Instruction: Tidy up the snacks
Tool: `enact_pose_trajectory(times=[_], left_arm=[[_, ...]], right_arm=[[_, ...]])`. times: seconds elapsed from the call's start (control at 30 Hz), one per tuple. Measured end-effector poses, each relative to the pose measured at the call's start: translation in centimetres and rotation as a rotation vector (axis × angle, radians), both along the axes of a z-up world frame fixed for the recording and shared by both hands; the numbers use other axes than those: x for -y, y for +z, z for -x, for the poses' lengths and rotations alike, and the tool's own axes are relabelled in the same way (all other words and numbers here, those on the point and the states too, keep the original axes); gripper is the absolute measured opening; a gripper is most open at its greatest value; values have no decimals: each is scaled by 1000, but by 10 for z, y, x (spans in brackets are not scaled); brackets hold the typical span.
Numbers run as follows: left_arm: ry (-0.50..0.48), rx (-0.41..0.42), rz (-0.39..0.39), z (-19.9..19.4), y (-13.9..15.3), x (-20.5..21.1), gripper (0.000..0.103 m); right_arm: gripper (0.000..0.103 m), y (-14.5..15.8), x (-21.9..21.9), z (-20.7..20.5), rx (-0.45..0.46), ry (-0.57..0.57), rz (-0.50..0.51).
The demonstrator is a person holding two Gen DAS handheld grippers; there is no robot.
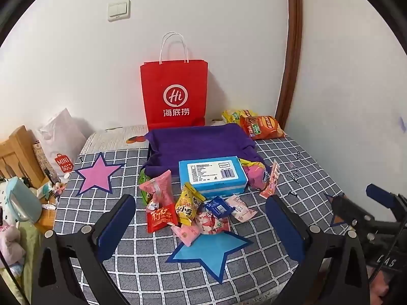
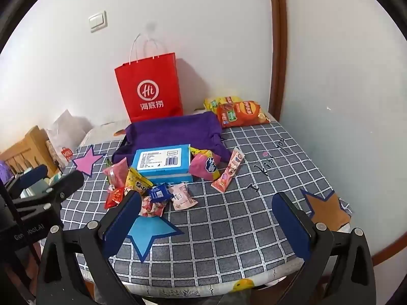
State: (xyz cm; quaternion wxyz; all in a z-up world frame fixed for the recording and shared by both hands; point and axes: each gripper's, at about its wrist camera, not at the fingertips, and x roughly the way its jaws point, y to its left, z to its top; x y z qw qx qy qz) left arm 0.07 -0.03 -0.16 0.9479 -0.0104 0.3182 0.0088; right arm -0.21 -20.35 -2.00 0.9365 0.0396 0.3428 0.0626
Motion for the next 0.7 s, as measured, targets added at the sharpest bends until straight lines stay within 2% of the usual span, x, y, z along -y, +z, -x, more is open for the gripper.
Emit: enact_pose_trajectory(times=[0.1, 0.33, 0.7], left_arm=[[6, 8, 6, 4, 8, -4, 102], [-5, 5, 21, 8, 7, -6, 102], [-7, 6, 25, 8, 8, -3, 102]], right_arm=[[101, -3, -3, 2, 0, 14, 6], [101, 10, 5, 2, 4, 12, 3], [101, 11, 3, 11, 26, -8, 5]])
